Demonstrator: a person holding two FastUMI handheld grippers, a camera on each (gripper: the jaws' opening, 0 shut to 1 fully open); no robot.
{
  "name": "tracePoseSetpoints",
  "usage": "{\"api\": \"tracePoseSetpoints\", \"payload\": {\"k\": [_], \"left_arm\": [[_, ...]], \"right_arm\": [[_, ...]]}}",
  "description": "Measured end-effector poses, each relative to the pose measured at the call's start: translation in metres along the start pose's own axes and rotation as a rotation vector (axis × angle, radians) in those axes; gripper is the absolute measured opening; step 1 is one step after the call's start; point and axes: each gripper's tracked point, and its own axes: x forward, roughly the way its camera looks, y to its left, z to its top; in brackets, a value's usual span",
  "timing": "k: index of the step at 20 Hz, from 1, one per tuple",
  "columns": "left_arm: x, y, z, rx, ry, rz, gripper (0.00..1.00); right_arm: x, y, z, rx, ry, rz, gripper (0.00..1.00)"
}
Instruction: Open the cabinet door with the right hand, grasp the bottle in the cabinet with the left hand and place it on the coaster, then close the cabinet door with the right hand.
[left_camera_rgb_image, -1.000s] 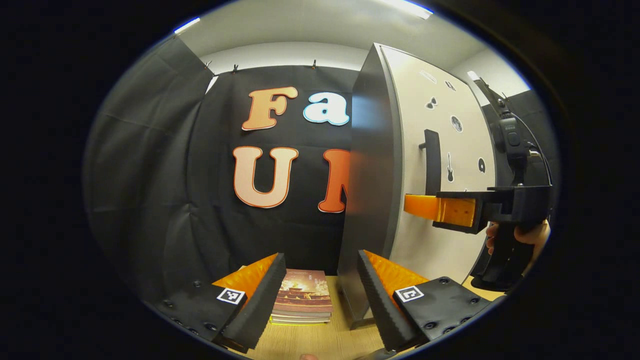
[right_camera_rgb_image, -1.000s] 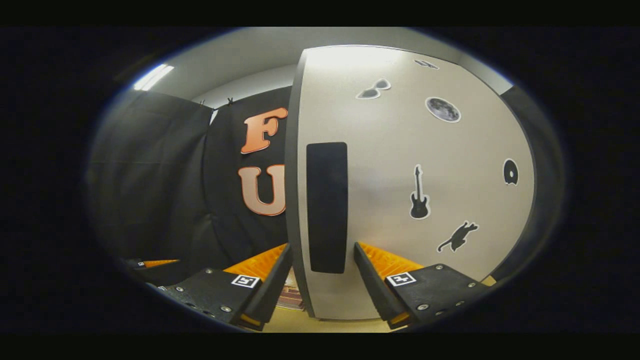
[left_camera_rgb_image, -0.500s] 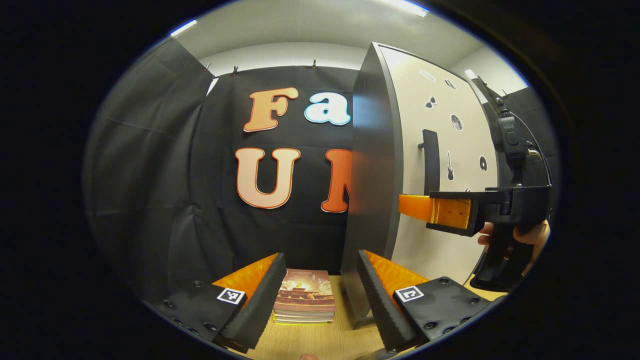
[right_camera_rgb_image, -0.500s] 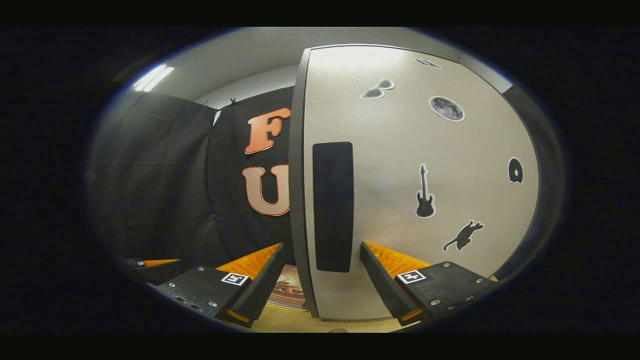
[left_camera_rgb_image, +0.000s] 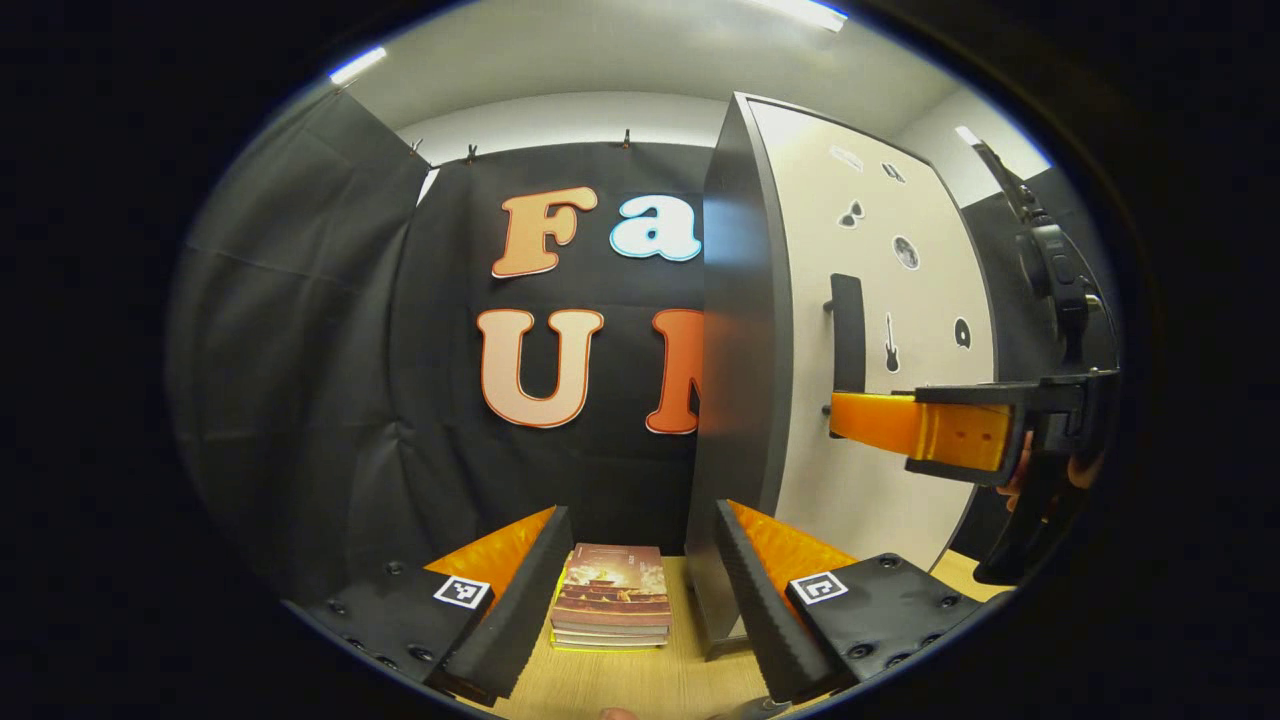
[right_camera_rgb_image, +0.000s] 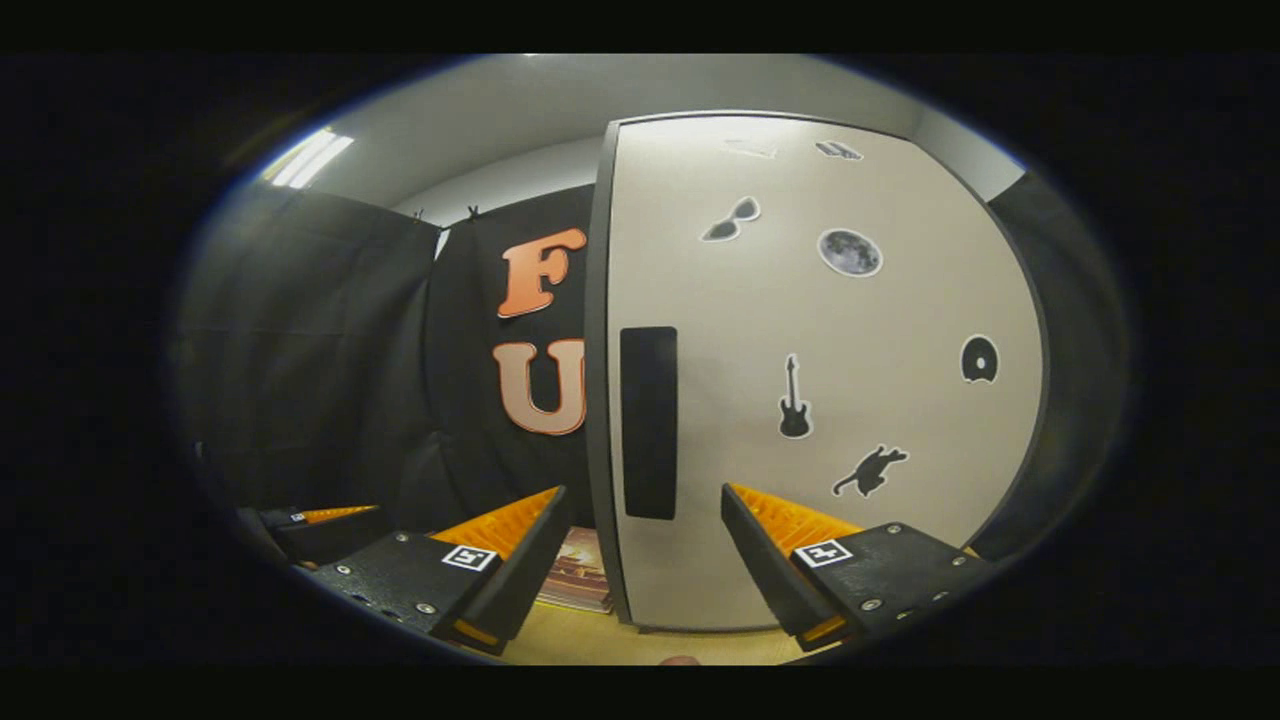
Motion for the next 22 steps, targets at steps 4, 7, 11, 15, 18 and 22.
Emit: {"api": "tracePoseSetpoints", "payload": {"k": [4,7,11,15,18,22], "left_arm": [[-0.014,-0.014,-0.003,0.007,0.005,0.011,0.93],[-0.025,-0.021,-0.007,0.009,0.015,0.021,0.93],[-0.04,-0.026,-0.01,0.018,0.018,0.022,0.93],[-0.043,-0.023,0.005,0.026,-0.01,0.007,0.93],[-0.042,-0.016,0.012,0.046,-0.021,-0.009,0.94],[-0.049,-0.001,0.012,0.047,-0.027,-0.021,0.93]], "right_arm": [[-0.034,-0.015,-0.005,-0.045,-0.005,-0.029,0.92],[-0.058,-0.023,-0.009,-0.076,-0.023,-0.047,0.92],[-0.089,-0.032,-0.022,-0.067,-0.022,-0.063,0.93],[-0.113,-0.048,-0.018,-0.047,-0.057,-0.127,0.93],[-0.117,-0.055,-0.008,-0.031,-0.078,-0.186,0.93],[-0.125,-0.039,-0.009,-0.044,-0.079,-0.222,0.92]]}}
